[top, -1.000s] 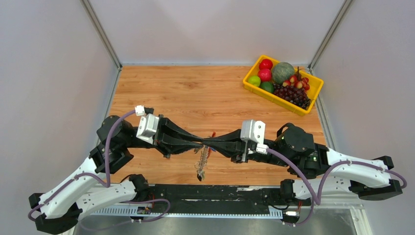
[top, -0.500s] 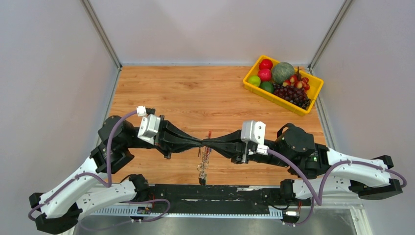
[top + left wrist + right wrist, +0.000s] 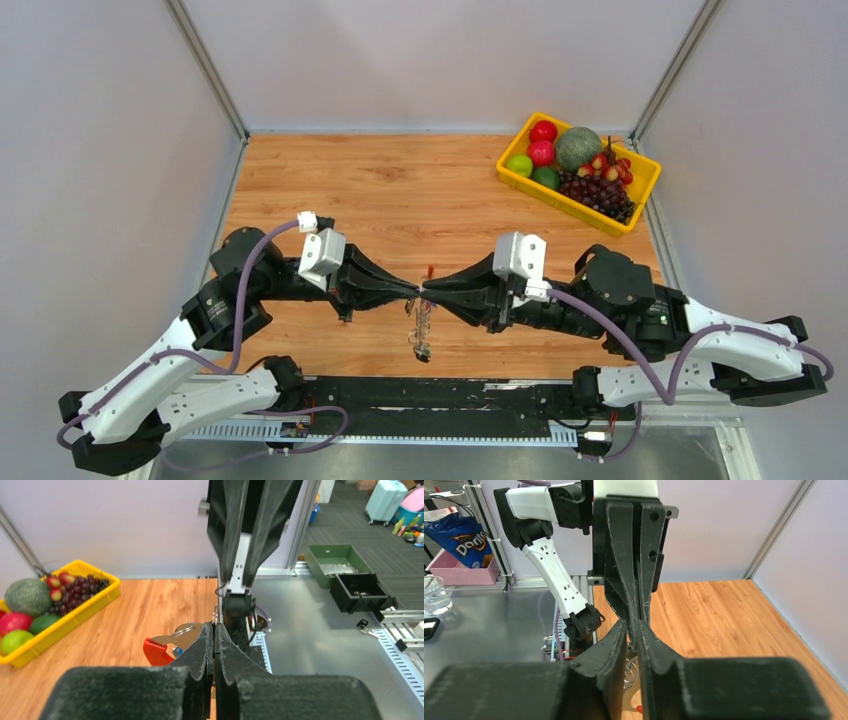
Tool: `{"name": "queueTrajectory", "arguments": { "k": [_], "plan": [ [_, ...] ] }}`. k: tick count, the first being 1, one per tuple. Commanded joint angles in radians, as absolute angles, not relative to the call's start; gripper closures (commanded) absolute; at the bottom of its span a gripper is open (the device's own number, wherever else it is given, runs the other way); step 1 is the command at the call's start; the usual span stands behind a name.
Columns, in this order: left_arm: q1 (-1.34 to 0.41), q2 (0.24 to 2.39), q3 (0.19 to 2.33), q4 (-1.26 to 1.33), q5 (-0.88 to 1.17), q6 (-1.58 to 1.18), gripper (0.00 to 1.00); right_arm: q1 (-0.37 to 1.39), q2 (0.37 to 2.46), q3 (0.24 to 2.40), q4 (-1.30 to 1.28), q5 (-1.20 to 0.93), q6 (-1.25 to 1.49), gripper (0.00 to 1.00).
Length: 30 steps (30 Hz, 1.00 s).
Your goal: Put the keys on the keyring
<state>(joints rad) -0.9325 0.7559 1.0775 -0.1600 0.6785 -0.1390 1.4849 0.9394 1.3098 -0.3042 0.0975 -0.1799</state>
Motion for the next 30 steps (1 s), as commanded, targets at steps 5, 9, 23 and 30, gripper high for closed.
{"name": "queueTrajectory", "arguments": {
  "k": [5,9,23,30],
  "plan": [
    [-0.929,0.793,1.189,-0.431,0.640,-0.031,1.00,1.492,1.039,1.576,-0.700,0.193,-0.039,0.64],
    [-0.929,0.805,1.205,-0.511,0.659,-0.011,1.00,1.489,1.140,1.673,-0.888,0.185,0.008,0.62],
    [-0.929,0.830,1.239,-0.710,0.767,0.065,1.00,1.428,1.165,1.608,-0.918,-0.060,0.042,0.63],
    [-0.929,0.824,1.239,-0.723,0.787,0.075,1.00,1.424,1.208,1.613,-0.908,-0.098,0.031,0.65]
  ]
}}
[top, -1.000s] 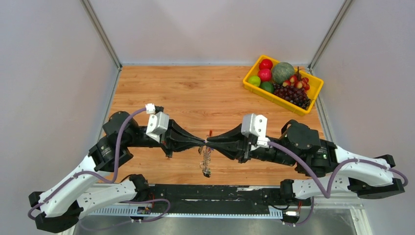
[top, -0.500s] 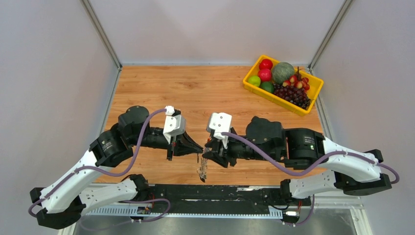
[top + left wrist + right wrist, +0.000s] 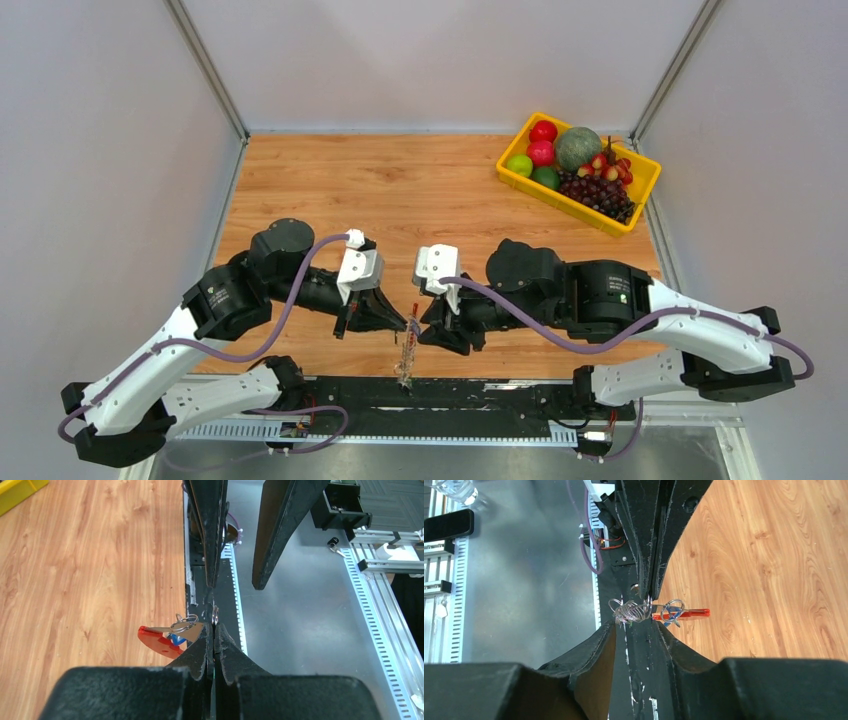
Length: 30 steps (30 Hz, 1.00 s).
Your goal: Put the keys on the keyring
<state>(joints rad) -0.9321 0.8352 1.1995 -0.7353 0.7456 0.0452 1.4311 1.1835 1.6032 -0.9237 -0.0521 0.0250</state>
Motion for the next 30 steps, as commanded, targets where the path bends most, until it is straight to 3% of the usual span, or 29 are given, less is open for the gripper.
{"name": "queueTrajectory", "arguments": {
  "k": [1,24,28,30],
  "plan": [
    [-0.929,0.823,1.239,-0.723,0.790,0.075,1.00,1.422,1.214,1.616,-0.907,-0.101,0.027,0.65],
    [-0.929,0.793,1.220,-0.716,0.803,0.084,1.00,1.420,1.294,1.672,-0.891,-0.116,-0.040,0.75],
    [-0.928,0.794,1.221,-0.718,0.804,0.087,1.00,1.421,1.300,1.678,-0.891,-0.117,-0.047,0.82],
    [-0.929,0.793,1.219,-0.718,0.804,0.089,1.00,1.420,1.305,1.675,-0.890,-0.120,-0.051,0.91]
  ]
}}
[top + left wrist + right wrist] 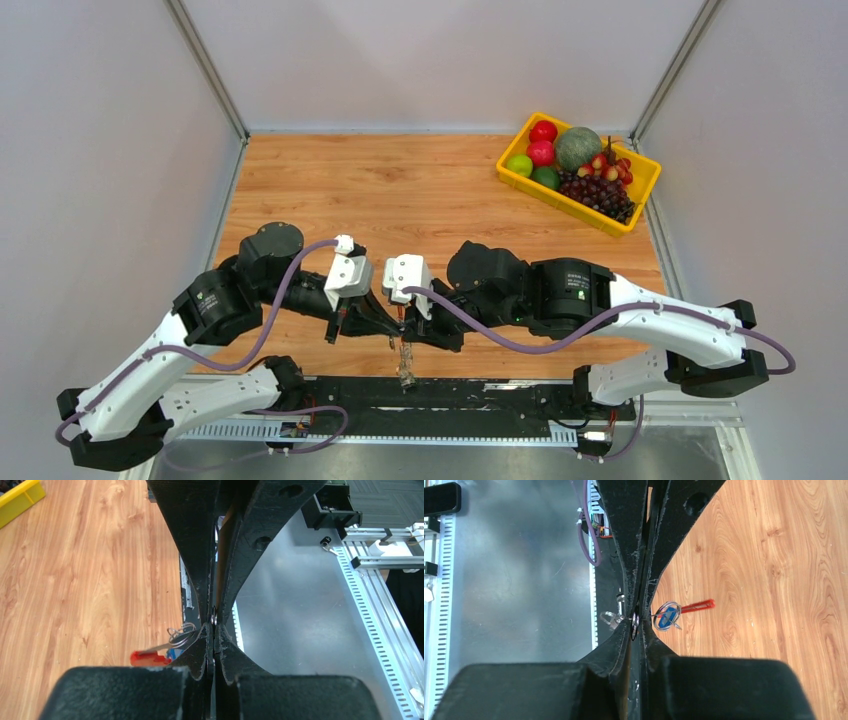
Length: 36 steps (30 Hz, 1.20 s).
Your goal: Put the keys on the keyring
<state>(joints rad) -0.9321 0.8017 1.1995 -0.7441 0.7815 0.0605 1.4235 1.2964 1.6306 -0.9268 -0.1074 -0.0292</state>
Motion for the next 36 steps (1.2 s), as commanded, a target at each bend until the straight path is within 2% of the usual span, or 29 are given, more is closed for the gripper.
{"name": "queueTrajectory", "arguments": {
  "k": [1,2,13,14,21,23,26,36],
  "plan": [
    [-0.929,0.794,1.218,-0.718,0.804,0.089,1.00,1.420,1.304,1.674,-0.891,-0.122,-0.051,0.97],
    [-0.928,0.792,1.218,-0.718,0.803,0.089,1.00,1.420,1.305,1.674,-0.891,-0.123,-0.052,1.00],
    [-0.929,0.791,1.210,-0.710,0.811,0.094,0.99,1.420,1.250,1.625,-0.822,-0.120,-0.054,1.00],
    [-0.928,0.790,1.206,-0.700,0.808,0.093,0.97,1.420,1.239,1.618,-0.807,-0.116,-0.052,1.00],
    [-0.929,0.713,1.149,-0.592,0.765,0.058,0.54,1.421,1.171,1.577,-0.737,-0.066,-0.027,1.00],
    [-0.928,0.696,1.130,-0.552,0.754,0.045,0.47,1.420,1.156,1.568,-0.723,-0.054,-0.025,1.00],
    [-0.929,0.686,1.108,-0.515,0.743,0.023,0.43,1.420,1.140,1.557,-0.712,-0.046,-0.025,1.00],
    [-0.929,0.702,1.112,-0.445,0.688,0.005,0.43,1.420,1.125,1.544,-0.693,-0.051,-0.036,1.00]
  ]
}}
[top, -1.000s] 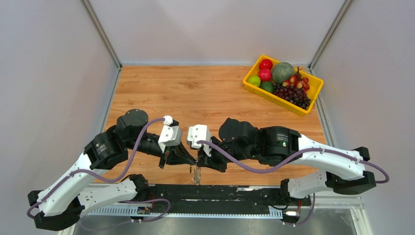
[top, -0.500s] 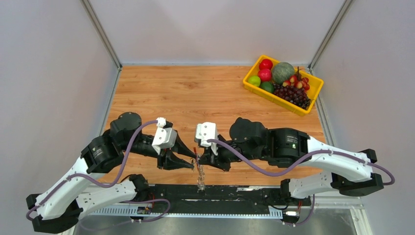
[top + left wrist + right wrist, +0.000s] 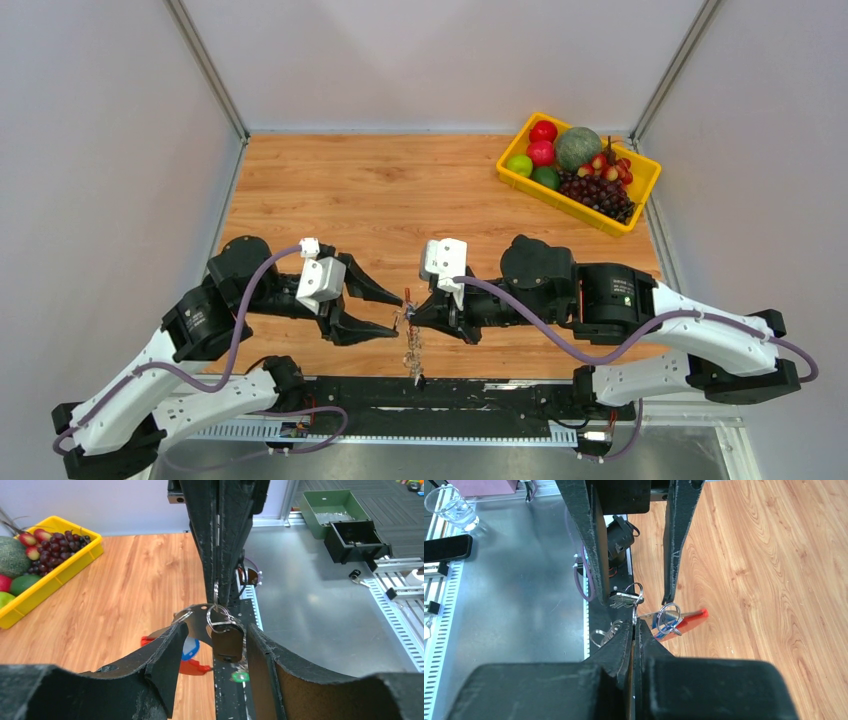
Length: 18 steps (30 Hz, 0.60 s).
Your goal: Put the keys on the keyring
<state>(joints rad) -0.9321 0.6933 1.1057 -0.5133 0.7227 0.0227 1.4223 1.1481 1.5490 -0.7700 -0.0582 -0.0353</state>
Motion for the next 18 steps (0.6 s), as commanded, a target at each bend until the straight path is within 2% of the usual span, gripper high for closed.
{"name": "queueTrajectory", "arguments": {
  "k": [1,7,11,13,18],
  "plan": [
    [-0.930,0.701,1.113,-0.439,0.680,0.006,0.43,1.420,1.125,1.543,-0.693,-0.049,-0.037,1.00],
    [-0.928,0.694,1.113,-0.421,0.656,0.005,0.47,1.422,1.114,1.531,-0.690,-0.049,-0.034,1.00],
    [-0.929,0.690,1.116,-0.415,0.663,0.006,0.53,1.423,1.111,1.530,-0.688,-0.050,-0.034,1.00],
    [-0.929,0.691,1.117,-0.414,0.669,0.006,0.58,1.422,1.110,1.531,-0.687,-0.052,-0.035,1.00],
    [-0.929,0.706,1.118,-0.422,0.693,0.006,0.78,1.422,1.113,1.535,-0.684,-0.052,-0.039,1.00]
  ]
}}
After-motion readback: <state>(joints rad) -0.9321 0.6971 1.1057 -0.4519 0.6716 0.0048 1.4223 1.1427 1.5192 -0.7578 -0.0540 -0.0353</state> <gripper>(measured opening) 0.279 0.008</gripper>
